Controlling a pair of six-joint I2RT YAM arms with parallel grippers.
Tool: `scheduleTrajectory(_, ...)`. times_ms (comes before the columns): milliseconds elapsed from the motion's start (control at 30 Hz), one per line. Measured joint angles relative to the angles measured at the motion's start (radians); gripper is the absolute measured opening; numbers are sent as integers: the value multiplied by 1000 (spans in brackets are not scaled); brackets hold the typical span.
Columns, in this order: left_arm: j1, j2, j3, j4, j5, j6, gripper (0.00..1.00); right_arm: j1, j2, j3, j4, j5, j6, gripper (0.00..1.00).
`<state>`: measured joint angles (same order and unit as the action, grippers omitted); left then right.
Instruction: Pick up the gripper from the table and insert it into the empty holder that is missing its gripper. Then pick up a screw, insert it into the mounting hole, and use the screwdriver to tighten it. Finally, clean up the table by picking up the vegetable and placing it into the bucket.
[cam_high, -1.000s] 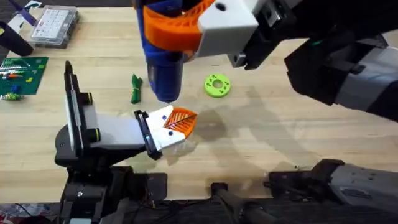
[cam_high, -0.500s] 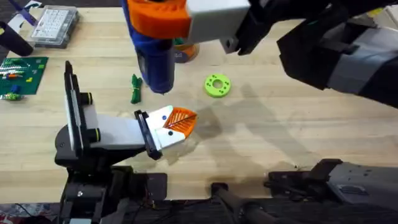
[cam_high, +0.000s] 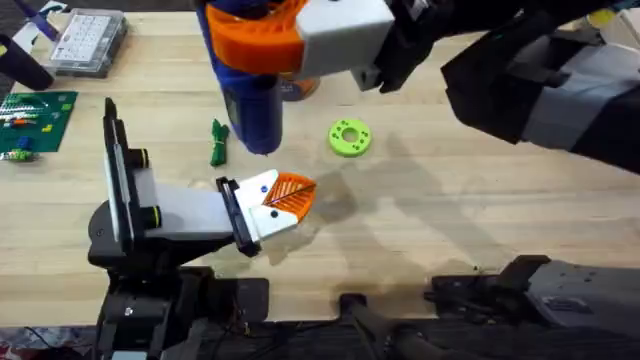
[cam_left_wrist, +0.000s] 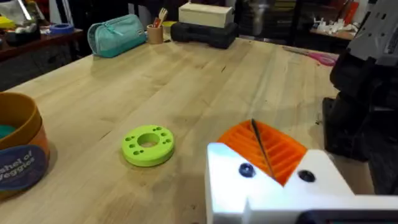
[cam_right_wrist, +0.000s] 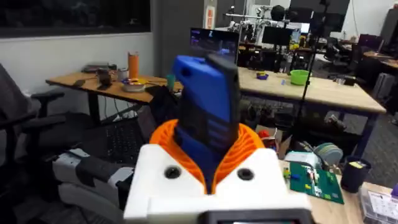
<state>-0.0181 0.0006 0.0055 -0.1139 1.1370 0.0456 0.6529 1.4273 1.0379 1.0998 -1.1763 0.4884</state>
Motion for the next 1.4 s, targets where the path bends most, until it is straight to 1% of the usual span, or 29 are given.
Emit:
scheduleTrajectory(800, 0, 0, 0, 0, 0, 0, 18, 43, 0, -118, -2, 20, -97, 27)
scheduleTrajectory(1033, 0, 0, 0, 0, 0, 0, 18, 50, 3, -124, -1, 30, -109, 27)
scheduleTrajectory(1267, 0, 0, 0, 0, 0, 0, 18, 67, 46, -125, 1, 32, -120, 27)
scheduleTrajectory(1400, 0, 0, 0, 0, 0, 0, 18, 69, 50, -125, 0, 32, -123, 27)
